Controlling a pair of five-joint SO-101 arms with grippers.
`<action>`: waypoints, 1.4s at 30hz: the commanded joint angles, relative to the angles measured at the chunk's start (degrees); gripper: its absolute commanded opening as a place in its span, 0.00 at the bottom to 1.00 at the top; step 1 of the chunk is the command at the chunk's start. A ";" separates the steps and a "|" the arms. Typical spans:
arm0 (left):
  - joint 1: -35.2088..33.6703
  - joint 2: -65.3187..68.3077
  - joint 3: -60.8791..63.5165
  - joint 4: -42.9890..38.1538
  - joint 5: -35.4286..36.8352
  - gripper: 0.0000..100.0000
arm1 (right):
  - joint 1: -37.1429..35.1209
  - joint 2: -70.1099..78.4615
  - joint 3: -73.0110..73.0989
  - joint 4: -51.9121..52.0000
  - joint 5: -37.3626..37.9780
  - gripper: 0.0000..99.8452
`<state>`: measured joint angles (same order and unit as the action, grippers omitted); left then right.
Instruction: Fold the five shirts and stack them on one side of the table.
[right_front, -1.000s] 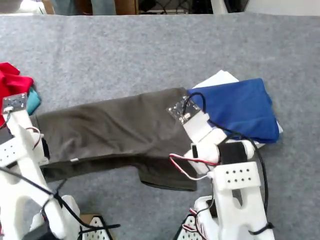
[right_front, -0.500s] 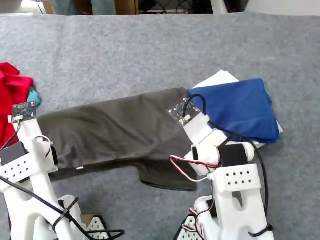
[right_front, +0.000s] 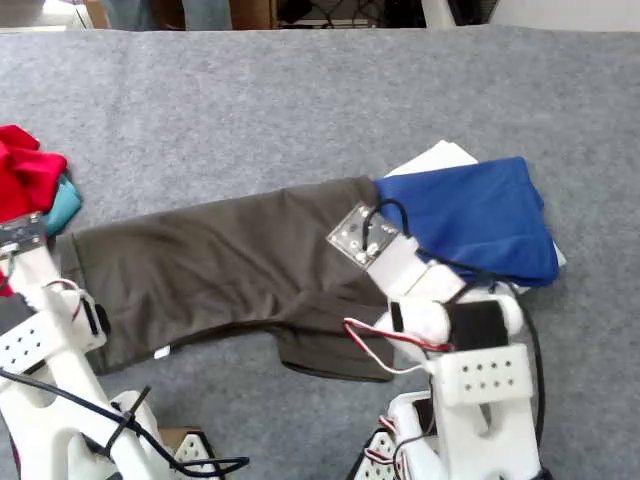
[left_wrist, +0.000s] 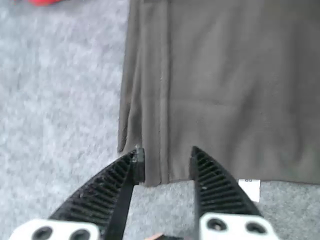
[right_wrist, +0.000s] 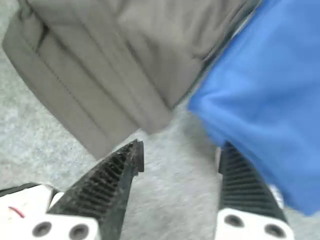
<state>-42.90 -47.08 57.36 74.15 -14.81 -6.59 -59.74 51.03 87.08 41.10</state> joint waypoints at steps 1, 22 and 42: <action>-5.32 -1.05 -9.71 2.90 0.35 0.20 | 0.35 -0.40 -5.93 -0.44 0.35 0.21; 14.37 29.19 -3.38 -36.40 18.37 0.03 | -22.59 51.12 -17.19 -29.01 -18.29 0.02; 13.93 30.95 -4.18 -37.71 18.37 0.03 | -36.75 40.40 1.63 -25.49 -17.67 0.01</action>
<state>-29.10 -15.87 54.11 37.32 3.30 -39.12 -14.11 49.80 59.56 23.16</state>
